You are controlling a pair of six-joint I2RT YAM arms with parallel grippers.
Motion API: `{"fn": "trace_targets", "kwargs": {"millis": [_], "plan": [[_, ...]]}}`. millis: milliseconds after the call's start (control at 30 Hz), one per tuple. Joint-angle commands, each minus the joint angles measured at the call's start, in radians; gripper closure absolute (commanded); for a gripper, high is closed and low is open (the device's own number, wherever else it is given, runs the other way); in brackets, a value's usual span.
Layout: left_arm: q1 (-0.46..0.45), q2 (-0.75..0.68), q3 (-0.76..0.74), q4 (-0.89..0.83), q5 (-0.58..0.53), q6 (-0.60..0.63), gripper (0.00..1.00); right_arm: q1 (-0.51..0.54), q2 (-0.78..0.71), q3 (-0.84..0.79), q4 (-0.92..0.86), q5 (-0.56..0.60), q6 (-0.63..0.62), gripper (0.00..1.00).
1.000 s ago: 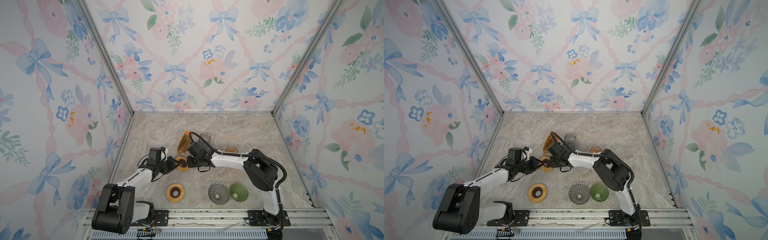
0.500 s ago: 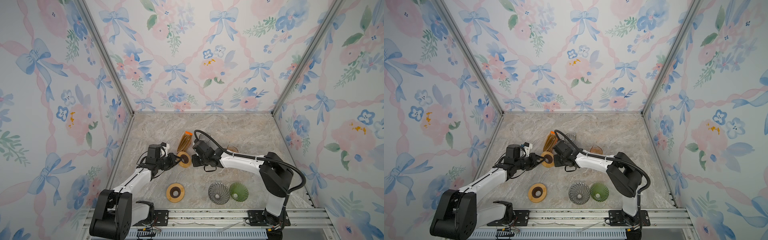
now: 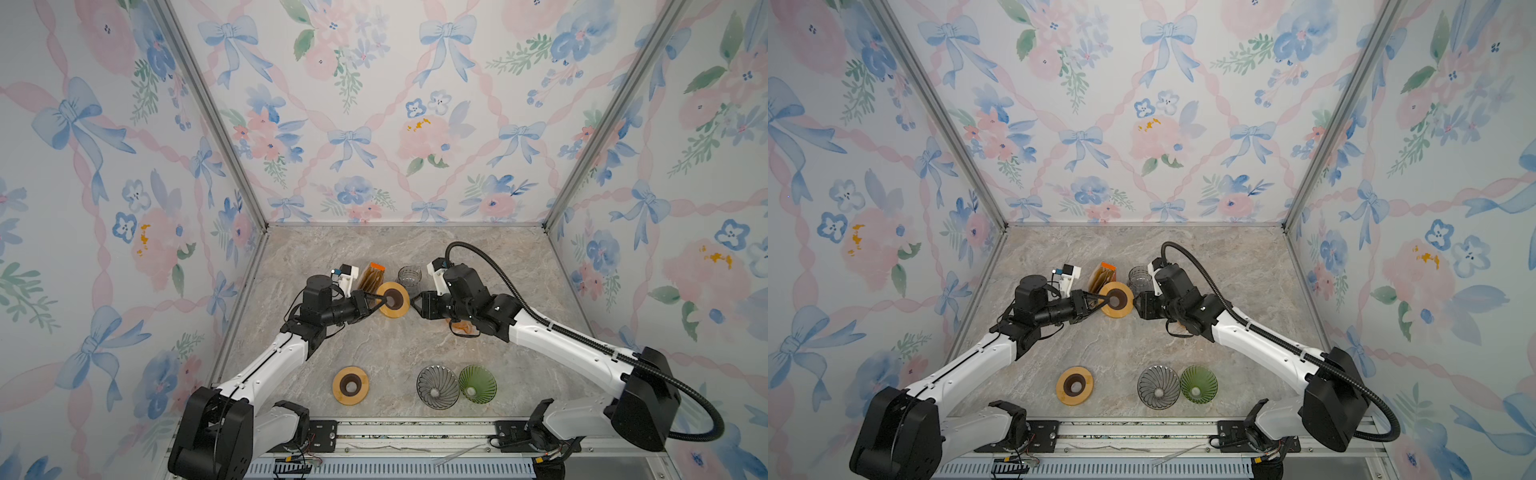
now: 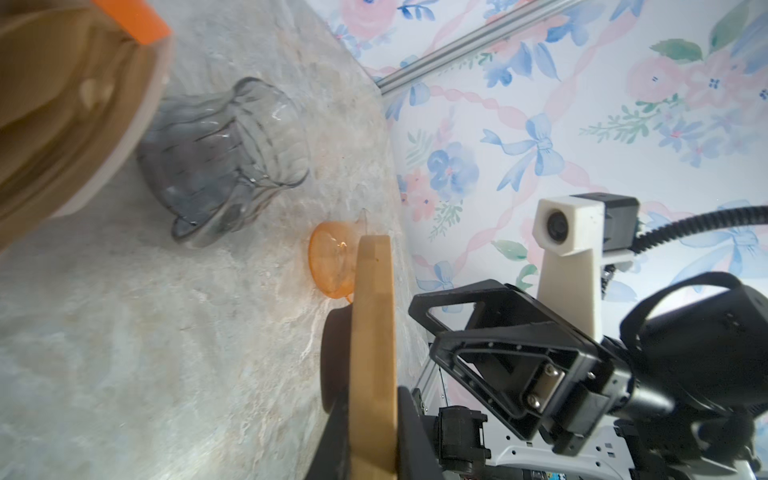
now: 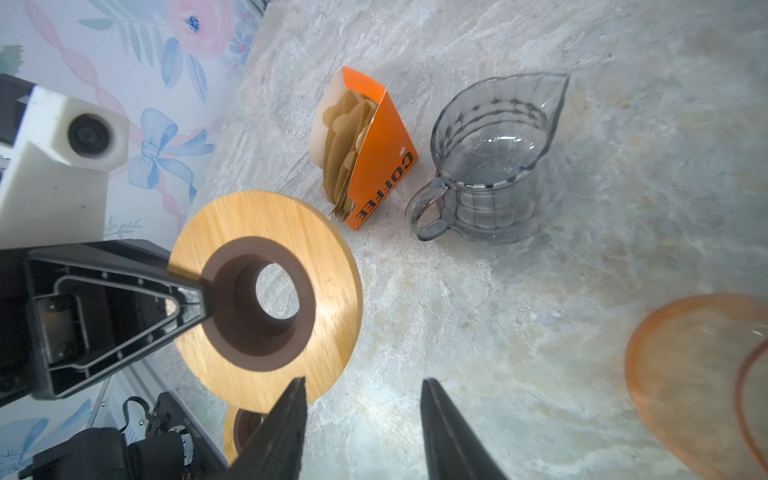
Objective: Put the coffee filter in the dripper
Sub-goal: 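Grasp the wooden dripper base edge with the right gripper and lift it, then carry the wooden base over the orange pitcher with the right gripper while the left rises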
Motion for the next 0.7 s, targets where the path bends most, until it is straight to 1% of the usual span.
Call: {"fn": "trace_targets", "kwargs": {"millis": [0, 133, 233, 300, 367, 467, 567, 600, 667], "plan": [[-0.041, 0.010, 0.042, 0.149, -0.005, -0.084, 0.89, -0.080, -0.094, -0.051, 0.043, -0.142, 0.063, 0.49], [-0.095, 0.035, 0.060, 0.264, -0.011, -0.156, 0.89, -0.171, -0.191, -0.093, 0.095, -0.266, 0.117, 0.42], [-0.125, 0.063, 0.064, 0.369, -0.006, -0.217, 0.88, -0.234, -0.245, -0.124, 0.143, -0.380, 0.155, 0.37], [-0.139, 0.074, 0.068, 0.434, -0.009, -0.257, 0.89, -0.294, -0.278, -0.170, 0.228, -0.466, 0.220, 0.35], [-0.153, 0.084, 0.077, 0.464, -0.011, -0.276, 0.88, -0.339, -0.305, -0.211, 0.312, -0.528, 0.285, 0.35], [-0.172, 0.091, 0.101, 0.471, -0.024, -0.288, 0.89, -0.369, -0.327, -0.233, 0.350, -0.571, 0.315, 0.35], [-0.192, 0.106, 0.107, 0.507, -0.028, -0.310, 0.89, -0.376, -0.326, -0.249, 0.428, -0.630, 0.363, 0.37], [-0.198, 0.113, 0.132, 0.516, -0.030, -0.315, 0.89, -0.377, -0.323, -0.256, 0.470, -0.645, 0.389, 0.38], [-0.213, 0.125, 0.150, 0.535, -0.034, -0.327, 0.89, -0.379, -0.313, -0.270, 0.537, -0.667, 0.432, 0.41]]}}
